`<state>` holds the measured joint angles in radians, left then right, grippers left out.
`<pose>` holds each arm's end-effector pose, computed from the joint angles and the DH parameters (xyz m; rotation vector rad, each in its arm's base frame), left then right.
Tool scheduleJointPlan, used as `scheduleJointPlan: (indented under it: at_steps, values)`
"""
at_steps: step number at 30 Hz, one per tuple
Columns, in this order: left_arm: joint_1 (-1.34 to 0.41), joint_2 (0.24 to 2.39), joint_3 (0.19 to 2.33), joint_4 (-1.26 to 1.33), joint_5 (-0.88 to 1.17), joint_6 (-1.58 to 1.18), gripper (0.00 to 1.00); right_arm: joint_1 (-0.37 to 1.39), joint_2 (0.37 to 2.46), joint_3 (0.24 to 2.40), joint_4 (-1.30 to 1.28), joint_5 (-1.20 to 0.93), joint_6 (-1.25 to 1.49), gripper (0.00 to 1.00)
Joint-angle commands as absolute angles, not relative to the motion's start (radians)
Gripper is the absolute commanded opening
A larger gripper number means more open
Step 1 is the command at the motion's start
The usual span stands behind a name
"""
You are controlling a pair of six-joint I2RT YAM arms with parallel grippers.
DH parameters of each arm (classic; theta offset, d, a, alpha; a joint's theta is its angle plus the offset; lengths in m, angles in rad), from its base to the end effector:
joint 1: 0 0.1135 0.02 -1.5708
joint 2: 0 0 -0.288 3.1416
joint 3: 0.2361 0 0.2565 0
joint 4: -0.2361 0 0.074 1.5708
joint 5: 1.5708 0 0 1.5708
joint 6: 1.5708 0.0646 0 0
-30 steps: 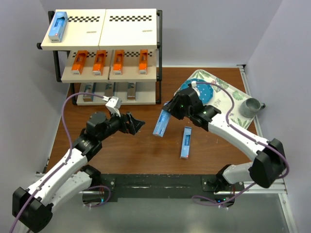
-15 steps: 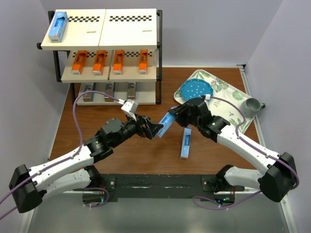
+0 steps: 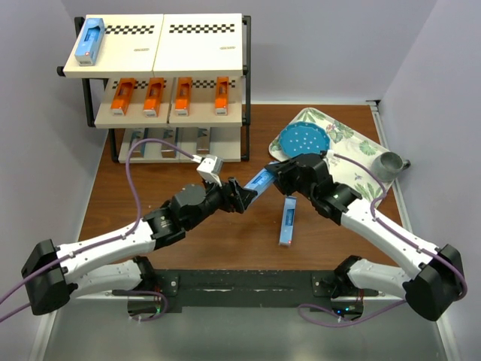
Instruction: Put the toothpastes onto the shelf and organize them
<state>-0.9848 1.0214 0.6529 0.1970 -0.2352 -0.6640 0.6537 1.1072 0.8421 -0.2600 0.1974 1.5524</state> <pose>0.1556 -0.2072 0.3019 0.1131 1.8430 -0.9879 0.2192 0.1520 0.2948 1.1117 2.0044 1.0751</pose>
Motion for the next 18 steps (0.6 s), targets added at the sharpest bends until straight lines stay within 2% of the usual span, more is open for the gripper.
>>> scheduleJointPlan:
  at_steps: [1, 4, 6, 11, 13, 15, 18]
  values:
    - [-1.003, 1.037, 0.703, 0.241, -0.256, -0.672, 0.75, 0.646, 1.071, 0.841, -0.189, 0.242, 1.598, 0.4]
    - [-1.008, 1.051, 0.71, 0.241, -0.256, -0.67, 0.72, 0.64, 1.066, 0.839, -0.183, 0.241, 1.601, 0.4]
    - [-1.011, 1.054, 0.712, 0.248, -0.256, -0.67, 0.66, 0.64, 1.066, 0.841, -0.183, 0.239, 1.6, 0.4]
    - [-1.017, 1.077, 0.722, 0.259, -0.245, -0.669, 0.57, 0.638, 1.063, 0.839, -0.183, 0.236, 1.597, 0.4]
    - [-1.02, 1.077, 0.724, 0.265, -0.252, -0.669, 0.52, 0.638, 1.063, 0.839, -0.181, 0.236, 1.591, 0.4]
    - [-1.022, 1.077, 0.724, 0.268, -0.259, -0.672, 0.41, 0.64, 1.058, 0.838, -0.184, 0.236, 1.582, 0.41]
    - [-1.022, 1.077, 0.729, 0.272, -0.268, -0.673, 0.33, 0.637, 1.054, 0.83, -0.18, 0.235, 1.574, 0.47]
